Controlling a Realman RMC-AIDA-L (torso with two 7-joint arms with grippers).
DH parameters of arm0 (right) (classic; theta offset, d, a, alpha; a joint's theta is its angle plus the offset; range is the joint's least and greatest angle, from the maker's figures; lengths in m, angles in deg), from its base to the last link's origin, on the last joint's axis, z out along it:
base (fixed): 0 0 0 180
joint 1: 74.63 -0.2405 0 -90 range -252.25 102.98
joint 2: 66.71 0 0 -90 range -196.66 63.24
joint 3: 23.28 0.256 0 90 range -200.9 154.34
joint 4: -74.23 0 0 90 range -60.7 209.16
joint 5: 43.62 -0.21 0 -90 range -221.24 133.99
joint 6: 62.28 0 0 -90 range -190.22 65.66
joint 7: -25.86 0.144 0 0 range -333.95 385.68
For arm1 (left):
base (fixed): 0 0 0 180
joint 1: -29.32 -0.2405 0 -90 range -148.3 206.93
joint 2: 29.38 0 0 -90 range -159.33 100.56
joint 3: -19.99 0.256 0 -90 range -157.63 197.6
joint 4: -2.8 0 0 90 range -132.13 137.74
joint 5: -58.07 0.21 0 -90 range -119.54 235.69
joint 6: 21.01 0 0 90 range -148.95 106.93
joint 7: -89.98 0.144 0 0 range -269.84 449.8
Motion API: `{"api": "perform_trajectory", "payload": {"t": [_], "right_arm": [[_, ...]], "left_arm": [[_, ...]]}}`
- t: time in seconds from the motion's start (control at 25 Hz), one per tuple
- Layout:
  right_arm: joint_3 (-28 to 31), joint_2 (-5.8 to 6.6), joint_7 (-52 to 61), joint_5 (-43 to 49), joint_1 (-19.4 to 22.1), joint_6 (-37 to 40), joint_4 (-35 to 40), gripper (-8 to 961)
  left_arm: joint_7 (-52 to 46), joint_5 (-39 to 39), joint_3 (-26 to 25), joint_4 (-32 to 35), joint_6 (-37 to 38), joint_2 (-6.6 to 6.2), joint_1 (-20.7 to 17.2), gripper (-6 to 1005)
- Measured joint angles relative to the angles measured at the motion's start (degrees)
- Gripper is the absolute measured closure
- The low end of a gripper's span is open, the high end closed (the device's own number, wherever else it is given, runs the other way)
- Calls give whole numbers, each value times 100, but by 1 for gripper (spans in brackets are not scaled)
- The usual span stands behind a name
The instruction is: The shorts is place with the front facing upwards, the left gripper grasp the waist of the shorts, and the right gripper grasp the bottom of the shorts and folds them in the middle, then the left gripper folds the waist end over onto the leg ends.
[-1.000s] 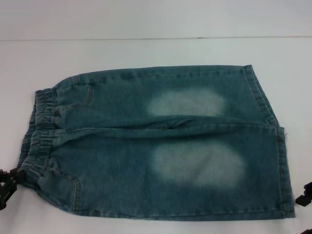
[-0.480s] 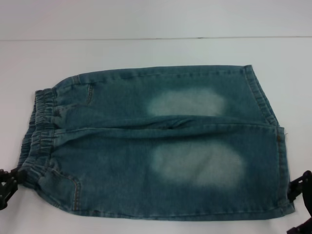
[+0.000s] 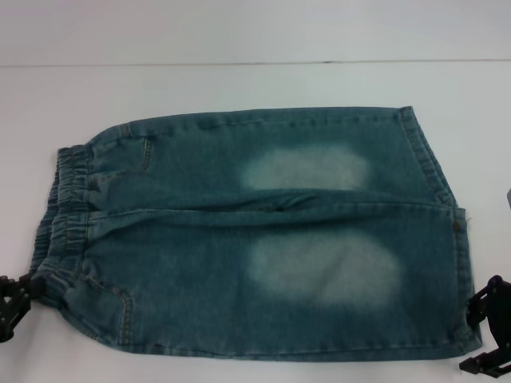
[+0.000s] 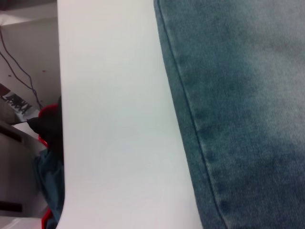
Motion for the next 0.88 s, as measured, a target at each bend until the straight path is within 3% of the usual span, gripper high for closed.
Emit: {"api": "perform_trajectory", "payload": {"t": [0.2, 0.6, 0.88], "right_arm": [[-1, -2, -107, -7, 17, 4, 11, 417], [46, 7, -209, -72, 52, 48, 29, 649], [428, 13, -449, -265, 246, 261, 328, 880]], "left_arm": [[-2, -4, 4, -5, -5, 3, 8, 945], [-13, -5, -2, -5, 38, 18, 15, 946], [-102, -65, -213, 53, 333, 5, -10, 946]]}}
